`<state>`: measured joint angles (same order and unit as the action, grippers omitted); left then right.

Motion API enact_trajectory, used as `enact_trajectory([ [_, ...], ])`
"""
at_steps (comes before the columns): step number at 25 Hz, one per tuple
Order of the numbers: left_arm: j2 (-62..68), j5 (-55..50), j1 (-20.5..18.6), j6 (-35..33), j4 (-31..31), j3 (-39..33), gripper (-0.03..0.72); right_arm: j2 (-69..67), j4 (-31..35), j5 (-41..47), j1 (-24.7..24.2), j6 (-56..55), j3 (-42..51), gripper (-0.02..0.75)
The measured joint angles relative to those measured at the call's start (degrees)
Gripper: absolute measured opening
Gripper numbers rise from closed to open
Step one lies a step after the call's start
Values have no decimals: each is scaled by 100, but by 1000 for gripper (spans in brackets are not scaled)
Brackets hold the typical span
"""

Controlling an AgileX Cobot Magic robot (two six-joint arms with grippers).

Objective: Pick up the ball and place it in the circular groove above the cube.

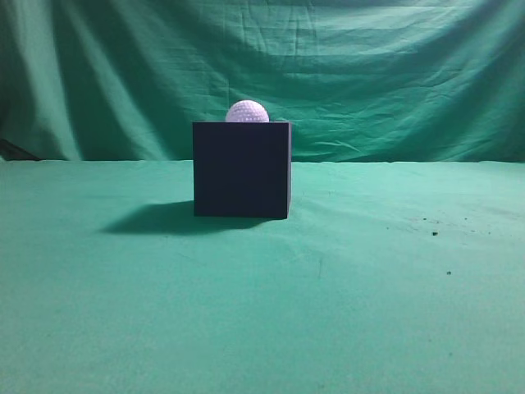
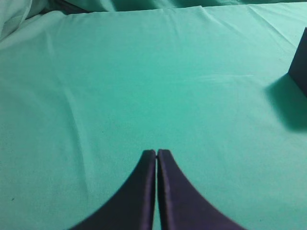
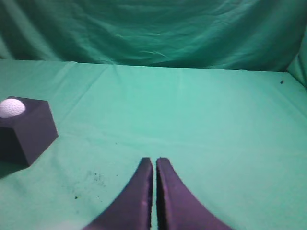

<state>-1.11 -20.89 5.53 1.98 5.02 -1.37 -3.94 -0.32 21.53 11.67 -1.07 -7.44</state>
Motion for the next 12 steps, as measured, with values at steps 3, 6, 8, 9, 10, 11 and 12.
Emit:
enact_trajectory([
  [3, 0, 0, 0, 0, 0, 0, 0, 362, 139, -191, -327, 0, 528, 0],
  [6, 0, 0, 0, 0, 0, 0, 0, 449, 250, -265, -592, 0, 864, 0],
  [8, 0, 0, 0, 0, 0, 0, 0, 449, 310, -188, -710, 0, 891, 0],
  [9, 0, 0, 0, 0, 0, 0, 0, 449, 312, -145, -751, 0, 901, 0],
  [10, 0, 0, 0, 0, 0, 0, 0, 449, 312, -112, -776, 0, 901, 0],
  [11, 0, 0, 0, 0, 0, 0, 0, 449, 312, -111, -789, 15, 901, 0],
  [12, 0, 0, 0, 0, 0, 0, 0, 449, 326, -104, -789, 15, 901, 0],
])
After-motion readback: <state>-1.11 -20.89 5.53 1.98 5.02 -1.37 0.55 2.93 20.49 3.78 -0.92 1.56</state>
